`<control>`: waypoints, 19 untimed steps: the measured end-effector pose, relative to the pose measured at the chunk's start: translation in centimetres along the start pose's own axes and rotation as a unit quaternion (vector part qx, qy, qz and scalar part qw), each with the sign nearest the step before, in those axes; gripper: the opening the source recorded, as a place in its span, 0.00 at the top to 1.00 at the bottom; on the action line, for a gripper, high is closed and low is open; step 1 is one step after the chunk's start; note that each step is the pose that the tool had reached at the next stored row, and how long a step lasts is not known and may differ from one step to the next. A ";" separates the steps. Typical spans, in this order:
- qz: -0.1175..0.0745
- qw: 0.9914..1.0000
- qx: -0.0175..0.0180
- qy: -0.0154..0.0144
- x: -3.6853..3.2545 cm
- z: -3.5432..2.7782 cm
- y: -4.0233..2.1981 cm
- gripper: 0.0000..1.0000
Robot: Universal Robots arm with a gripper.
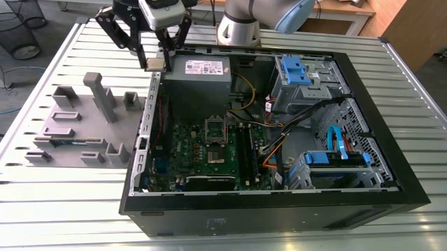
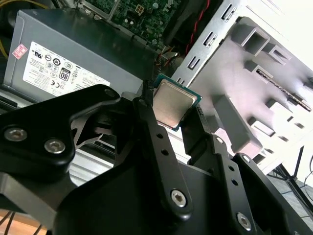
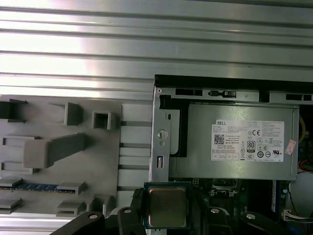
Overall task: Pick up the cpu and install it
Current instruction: 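Pick up the cpu and move it towards the insertion slot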
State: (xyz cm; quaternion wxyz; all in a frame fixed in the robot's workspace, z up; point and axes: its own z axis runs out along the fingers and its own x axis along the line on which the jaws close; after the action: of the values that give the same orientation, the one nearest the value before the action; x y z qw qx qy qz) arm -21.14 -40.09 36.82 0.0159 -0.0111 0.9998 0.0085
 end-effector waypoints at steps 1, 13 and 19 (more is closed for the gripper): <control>0.000 1.000 0.000 0.000 -0.14 0.01 0.00 0.53; 0.000 1.000 0.000 0.000 -1.78 0.06 -0.04 0.53; 0.000 1.000 0.000 0.000 -2.64 0.09 -0.06 0.53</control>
State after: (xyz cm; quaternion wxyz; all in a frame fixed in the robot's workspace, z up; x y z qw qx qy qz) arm -18.50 -40.09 36.81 0.0159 -0.0111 0.9998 0.0085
